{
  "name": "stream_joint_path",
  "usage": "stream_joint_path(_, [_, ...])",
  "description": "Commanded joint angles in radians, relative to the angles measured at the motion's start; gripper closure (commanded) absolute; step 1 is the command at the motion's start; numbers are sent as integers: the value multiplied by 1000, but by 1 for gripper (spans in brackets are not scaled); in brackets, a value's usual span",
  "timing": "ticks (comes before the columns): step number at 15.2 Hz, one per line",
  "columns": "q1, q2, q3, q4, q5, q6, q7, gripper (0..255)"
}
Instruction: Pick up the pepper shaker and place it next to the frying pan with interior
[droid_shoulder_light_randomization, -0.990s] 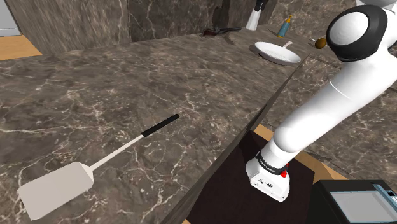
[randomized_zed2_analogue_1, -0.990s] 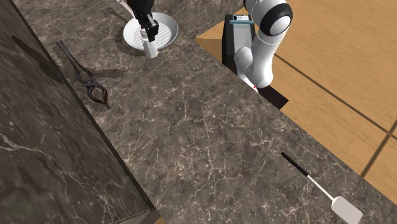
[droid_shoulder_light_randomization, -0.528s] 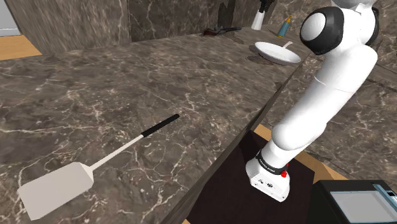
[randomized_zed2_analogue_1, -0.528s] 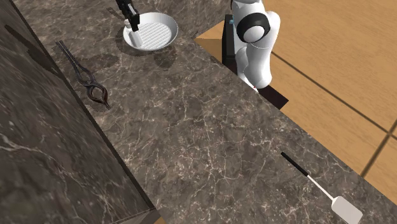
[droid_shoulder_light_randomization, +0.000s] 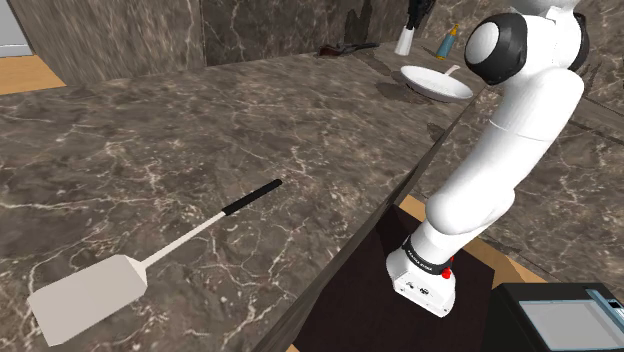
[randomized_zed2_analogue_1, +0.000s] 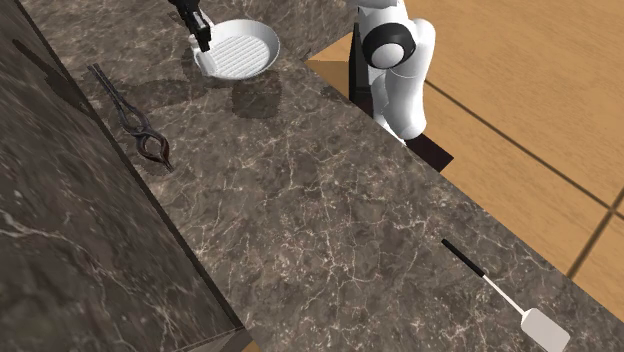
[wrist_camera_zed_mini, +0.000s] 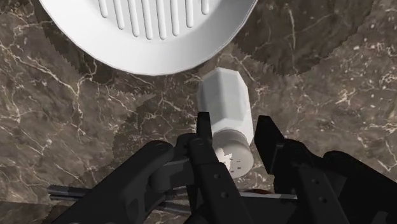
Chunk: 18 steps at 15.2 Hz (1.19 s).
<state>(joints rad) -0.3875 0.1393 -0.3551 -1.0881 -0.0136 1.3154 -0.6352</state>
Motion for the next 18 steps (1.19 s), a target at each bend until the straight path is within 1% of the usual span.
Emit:
stream_joint_path(1, [11,-36,4,-78,-14,44,10,255])
stream_joint_path(6, [24,-92,12,-222,-35,135,27,255])
stream_joint_path(12, [31,-140,19,-365,-52,232,43,255])
stream_joint_path(16, [33,-163,22,-447,-60,291,52,255])
stream_joint_path(18, [33,-163,22,-447,-60,291,52,255])
